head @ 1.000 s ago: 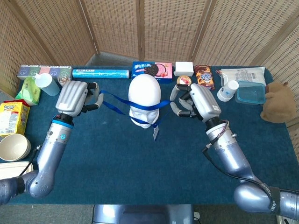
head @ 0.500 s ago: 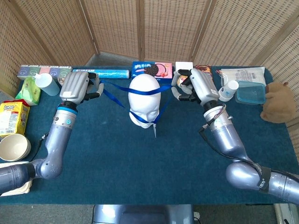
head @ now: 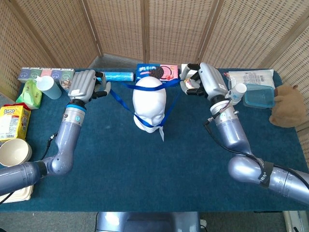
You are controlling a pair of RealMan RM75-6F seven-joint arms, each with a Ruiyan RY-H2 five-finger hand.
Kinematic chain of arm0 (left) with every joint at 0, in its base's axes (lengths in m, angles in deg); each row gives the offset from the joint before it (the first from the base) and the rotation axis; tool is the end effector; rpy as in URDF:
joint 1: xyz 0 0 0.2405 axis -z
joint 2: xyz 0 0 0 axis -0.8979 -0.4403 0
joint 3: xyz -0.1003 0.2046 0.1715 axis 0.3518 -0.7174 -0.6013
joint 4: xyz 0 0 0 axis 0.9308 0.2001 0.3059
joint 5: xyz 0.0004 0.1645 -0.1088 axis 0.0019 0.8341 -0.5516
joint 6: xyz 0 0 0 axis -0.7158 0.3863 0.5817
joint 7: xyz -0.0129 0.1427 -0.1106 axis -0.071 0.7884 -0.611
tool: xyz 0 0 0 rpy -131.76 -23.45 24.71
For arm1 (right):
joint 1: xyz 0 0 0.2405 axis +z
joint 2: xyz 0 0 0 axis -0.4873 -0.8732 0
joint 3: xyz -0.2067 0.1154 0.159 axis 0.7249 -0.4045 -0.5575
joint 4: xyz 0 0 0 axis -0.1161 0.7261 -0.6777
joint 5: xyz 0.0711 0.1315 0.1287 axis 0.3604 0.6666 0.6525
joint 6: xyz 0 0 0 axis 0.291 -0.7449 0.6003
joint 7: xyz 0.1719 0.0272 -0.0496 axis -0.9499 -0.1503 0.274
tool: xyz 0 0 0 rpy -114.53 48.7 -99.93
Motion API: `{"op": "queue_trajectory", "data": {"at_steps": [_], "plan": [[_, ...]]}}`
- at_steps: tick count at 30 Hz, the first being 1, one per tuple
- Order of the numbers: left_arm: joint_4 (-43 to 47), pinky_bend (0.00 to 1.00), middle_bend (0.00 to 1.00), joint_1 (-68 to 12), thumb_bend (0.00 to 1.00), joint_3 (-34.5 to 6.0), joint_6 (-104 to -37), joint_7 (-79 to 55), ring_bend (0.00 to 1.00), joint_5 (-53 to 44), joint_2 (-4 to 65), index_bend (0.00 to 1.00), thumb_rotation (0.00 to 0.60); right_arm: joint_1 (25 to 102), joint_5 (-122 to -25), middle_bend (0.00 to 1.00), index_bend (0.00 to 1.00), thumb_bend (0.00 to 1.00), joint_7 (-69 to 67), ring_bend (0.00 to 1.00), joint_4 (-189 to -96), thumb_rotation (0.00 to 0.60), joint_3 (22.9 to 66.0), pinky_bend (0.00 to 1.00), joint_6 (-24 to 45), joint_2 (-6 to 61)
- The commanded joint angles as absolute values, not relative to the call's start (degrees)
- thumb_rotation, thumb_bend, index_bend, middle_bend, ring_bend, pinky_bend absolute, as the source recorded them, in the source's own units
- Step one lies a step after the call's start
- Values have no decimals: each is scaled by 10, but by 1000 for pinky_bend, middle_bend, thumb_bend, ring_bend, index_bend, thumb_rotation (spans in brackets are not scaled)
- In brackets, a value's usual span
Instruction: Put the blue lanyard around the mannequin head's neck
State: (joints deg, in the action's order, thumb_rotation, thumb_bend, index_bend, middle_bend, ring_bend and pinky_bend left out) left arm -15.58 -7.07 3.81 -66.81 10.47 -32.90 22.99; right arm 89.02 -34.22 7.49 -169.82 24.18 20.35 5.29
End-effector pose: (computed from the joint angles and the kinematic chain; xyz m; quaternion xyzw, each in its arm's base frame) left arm -0.0802 0.4943 0.1294 -0.5786 -0.4335 -0.4763 0.5005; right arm -0.0317 -0.4815 0.1921 0.5308 -0.5224 0.5444 0.3860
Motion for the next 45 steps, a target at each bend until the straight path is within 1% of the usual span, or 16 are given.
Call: {"op": "queue_trajectory", "data": {"at_steps": [1,13,21,45], "plan": [[-146,1000,1000,-65,485,39,-666,104,1000,-337,236,687,434,896,-334,1000,635,501,79,1000,-1688,600,243,1000,205,55],[-90,1000,1000,-45,485,40,-645,109,1000,-384,261,686,432,917,-302,1000,635,501,99,1000,-1638,600,255,1000,217,70],[-65,1000,1000,-35,485,33,-642,117,1000,-394,282,686,433,932,-291,1000,636,500,127,1000,-1613,600,268,1000,216,83],[-24,1000,1000,-8,484,43,-666,154,1000,-428,327,686,431,977,-264,1000,637,500,184,1000,-1555,600,280,1000,218,129]]}}
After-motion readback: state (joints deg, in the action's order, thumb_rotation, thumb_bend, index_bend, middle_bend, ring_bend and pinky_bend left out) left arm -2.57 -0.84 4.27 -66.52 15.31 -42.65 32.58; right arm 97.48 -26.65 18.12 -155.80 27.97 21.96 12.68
